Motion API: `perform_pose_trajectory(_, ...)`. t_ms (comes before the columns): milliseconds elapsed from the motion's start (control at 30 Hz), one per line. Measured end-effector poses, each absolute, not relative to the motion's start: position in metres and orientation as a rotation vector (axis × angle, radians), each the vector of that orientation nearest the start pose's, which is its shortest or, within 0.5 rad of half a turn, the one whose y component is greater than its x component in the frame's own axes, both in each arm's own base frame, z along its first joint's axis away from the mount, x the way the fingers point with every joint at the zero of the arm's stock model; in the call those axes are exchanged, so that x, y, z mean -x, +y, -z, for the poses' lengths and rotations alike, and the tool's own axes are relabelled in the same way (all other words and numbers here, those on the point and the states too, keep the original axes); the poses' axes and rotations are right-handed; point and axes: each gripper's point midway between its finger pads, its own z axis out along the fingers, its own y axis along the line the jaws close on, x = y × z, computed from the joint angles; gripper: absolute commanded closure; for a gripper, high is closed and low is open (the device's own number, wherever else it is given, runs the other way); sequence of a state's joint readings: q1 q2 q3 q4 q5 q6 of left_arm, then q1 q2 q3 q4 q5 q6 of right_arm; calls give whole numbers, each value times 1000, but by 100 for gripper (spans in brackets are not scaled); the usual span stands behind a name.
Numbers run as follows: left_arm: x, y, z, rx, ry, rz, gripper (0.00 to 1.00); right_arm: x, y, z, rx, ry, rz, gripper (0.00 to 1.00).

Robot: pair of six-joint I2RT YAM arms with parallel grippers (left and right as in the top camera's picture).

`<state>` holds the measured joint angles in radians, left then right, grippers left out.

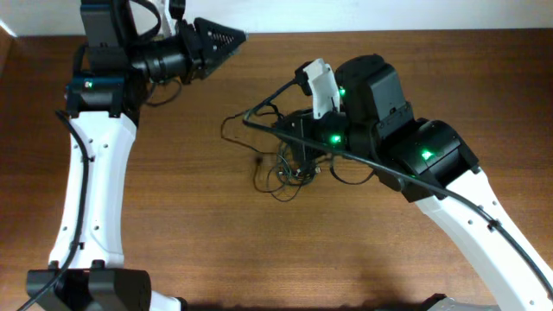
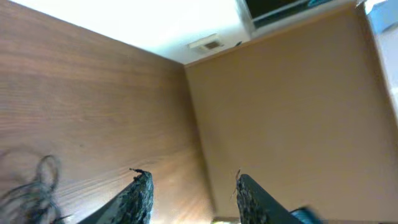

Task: Untangle cables

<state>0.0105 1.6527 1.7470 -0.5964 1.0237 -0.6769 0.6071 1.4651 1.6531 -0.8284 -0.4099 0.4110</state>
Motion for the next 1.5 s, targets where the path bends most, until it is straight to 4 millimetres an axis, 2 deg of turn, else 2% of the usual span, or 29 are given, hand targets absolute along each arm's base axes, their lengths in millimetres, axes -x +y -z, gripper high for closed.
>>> perform_pose_trajectory(200, -412, -133, -356, -121, 2166, 1325, 44, -303, 291, -352, 548, 2203, -951, 96)
perform_pose_trajectory(367, -404, -133, -347, -307, 2148, 1230, 46, -318, 287, -337, 535, 2227, -851, 96)
perform_pose_trajectory(467, -401, -134, -351, -420, 2095, 1165, 45, -324, 287, -319, 530, 2278, -806, 96)
perform_pose_trajectory(567, -393, -133, -364, -508, 2032, 1105, 46, -326, 282, -311, 522, 2308, -764, 96)
perform_pose_trajectory(667, -374, -134, -389, -586, 1953, 1041, 46, -327, 279, -309, 512, 2318, -737, 96)
perform_pose_trajectory(733, -354, -135, -405, -634, 1911, 1006, 48, -329, 279, -306, 508, 2324, -729, 96)
perform_pose_trajectory(833, -336, -142, -398, -672, 1954, 1016, 49, -331, 279, -303, 505, 2332, -721, 96)
perform_pose_trajectory(933, -324, -154, -378, -735, 2030, 979, 49, -332, 280, -299, 500, 2342, -716, 96)
perform_pose_trajectory(1100, -321, -171, -364, -823, 2069, 865, 48, -334, 278, -299, 427, 2366, -745, 96)
perform_pose_trajectory(1233, -324, -172, -358, -845, 2086, 793, 48, -337, 279, -308, 395, 2352, -884, 96)
perform_pose_trajectory(1333, -327, -170, -357, -840, 2094, 762, 55, -336, 282, -319, 416, 2324, -1021, 96)
perform_pose_trajectory(1400, -329, -169, -358, -841, 2082, 748, 60, -332, 284, -321, 431, 2323, -1064, 96)
perform_pose_trajectory(1500, -333, -169, -362, -844, 2058, 734, 63, -326, 287, -321, 444, 2334, -1103, 96)
